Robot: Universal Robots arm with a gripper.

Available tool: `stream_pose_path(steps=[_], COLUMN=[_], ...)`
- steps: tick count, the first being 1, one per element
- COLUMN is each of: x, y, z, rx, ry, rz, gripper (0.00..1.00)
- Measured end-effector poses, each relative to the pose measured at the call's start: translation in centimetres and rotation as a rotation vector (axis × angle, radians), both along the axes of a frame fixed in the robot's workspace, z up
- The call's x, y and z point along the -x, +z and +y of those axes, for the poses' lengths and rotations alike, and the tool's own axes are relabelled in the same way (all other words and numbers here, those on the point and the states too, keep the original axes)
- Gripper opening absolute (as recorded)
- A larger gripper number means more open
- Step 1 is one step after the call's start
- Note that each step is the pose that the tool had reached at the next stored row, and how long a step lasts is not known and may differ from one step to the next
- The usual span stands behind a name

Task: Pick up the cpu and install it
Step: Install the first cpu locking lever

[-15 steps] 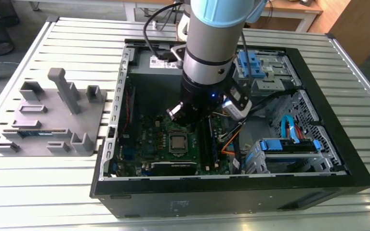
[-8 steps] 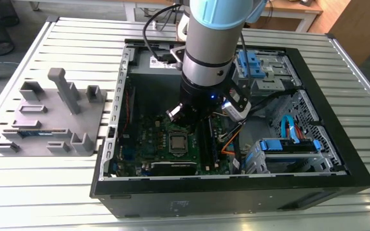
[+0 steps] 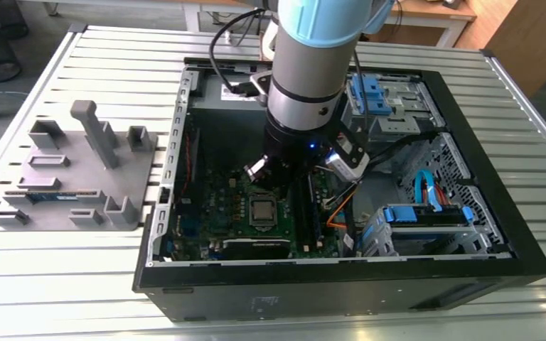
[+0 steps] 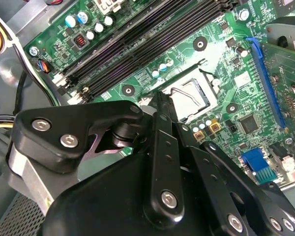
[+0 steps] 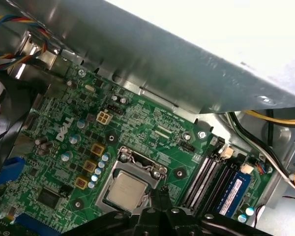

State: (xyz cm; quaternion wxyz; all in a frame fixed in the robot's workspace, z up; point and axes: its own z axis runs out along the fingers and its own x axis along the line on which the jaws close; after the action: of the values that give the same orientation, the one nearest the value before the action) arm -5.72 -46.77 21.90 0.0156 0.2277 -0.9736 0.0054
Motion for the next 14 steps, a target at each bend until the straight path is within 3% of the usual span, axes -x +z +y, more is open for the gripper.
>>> stream_pose_path(steps=[14], x=[0.1], y=[-0.53], z=[-0.82], rx=[-0.0001], ry=[0.0], rz=[0.0], gripper=[0.11])
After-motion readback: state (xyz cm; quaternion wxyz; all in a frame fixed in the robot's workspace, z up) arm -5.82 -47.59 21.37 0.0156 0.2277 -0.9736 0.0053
